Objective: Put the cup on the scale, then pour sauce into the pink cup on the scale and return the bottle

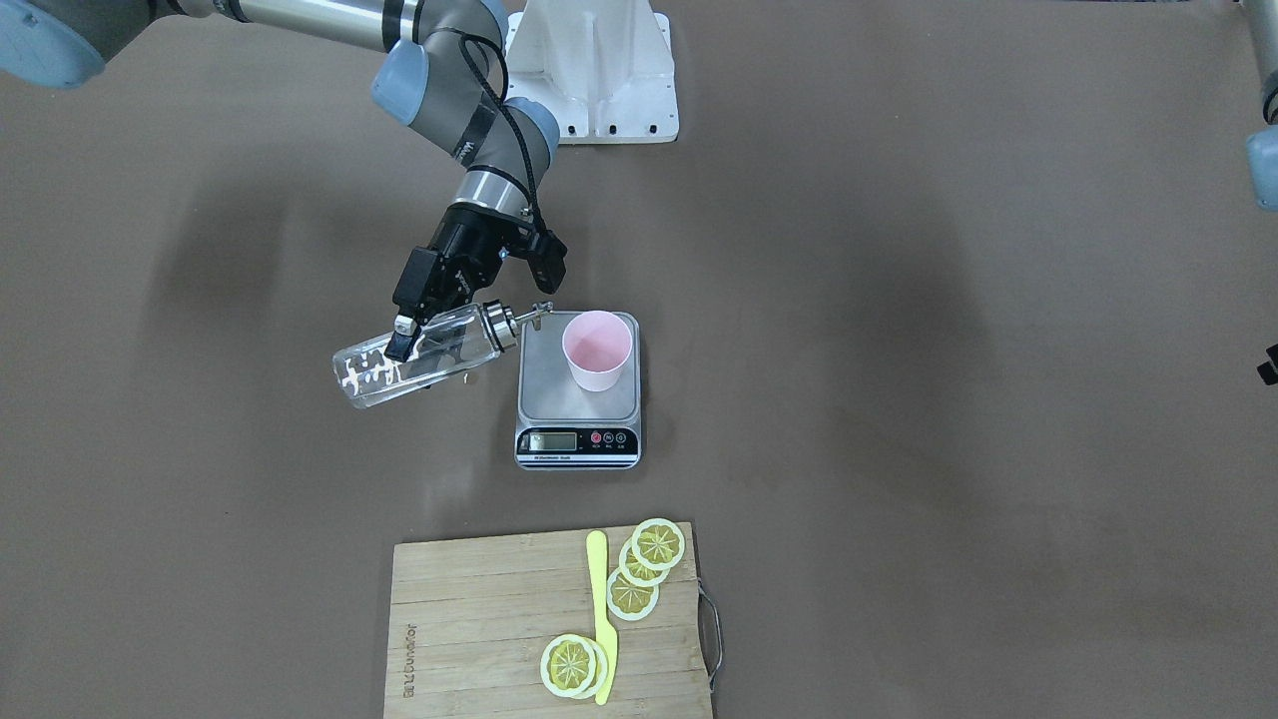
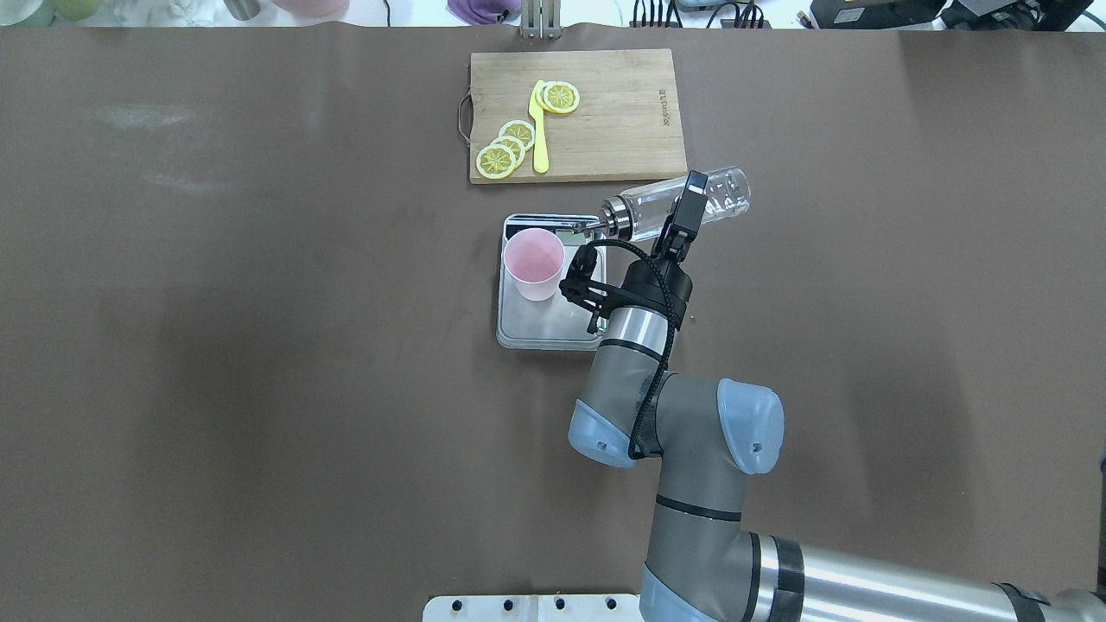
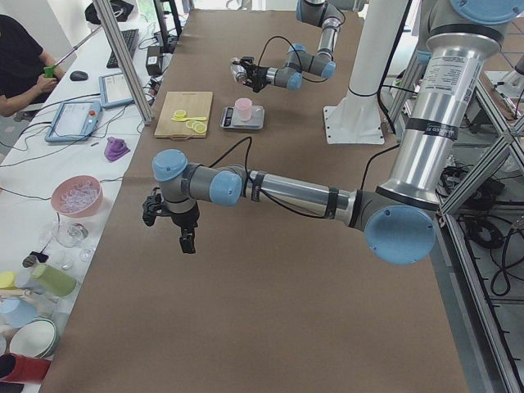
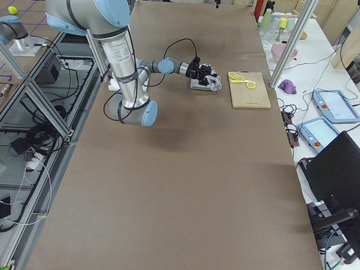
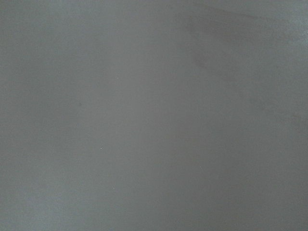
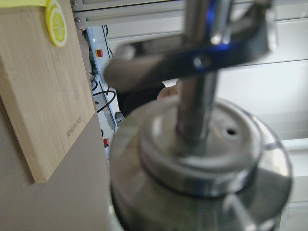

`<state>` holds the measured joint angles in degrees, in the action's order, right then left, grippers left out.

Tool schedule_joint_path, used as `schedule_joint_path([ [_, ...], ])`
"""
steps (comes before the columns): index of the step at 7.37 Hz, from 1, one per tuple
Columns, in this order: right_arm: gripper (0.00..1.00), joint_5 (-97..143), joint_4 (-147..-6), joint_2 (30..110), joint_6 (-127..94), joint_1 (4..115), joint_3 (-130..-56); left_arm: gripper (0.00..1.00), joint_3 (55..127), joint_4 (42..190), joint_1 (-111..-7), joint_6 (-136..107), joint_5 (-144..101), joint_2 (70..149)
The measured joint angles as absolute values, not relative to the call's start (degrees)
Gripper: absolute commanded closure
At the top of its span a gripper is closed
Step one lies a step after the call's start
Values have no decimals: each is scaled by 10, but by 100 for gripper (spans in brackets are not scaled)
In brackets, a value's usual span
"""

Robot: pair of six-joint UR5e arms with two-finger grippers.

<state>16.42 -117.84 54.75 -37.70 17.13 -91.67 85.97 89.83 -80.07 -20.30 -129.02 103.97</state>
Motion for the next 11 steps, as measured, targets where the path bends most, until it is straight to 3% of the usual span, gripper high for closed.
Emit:
schedule_joint_path([
  [11, 100, 65, -1178, 557, -377, 172, -912, 2, 838, 898, -801, -200, -1293, 1040],
])
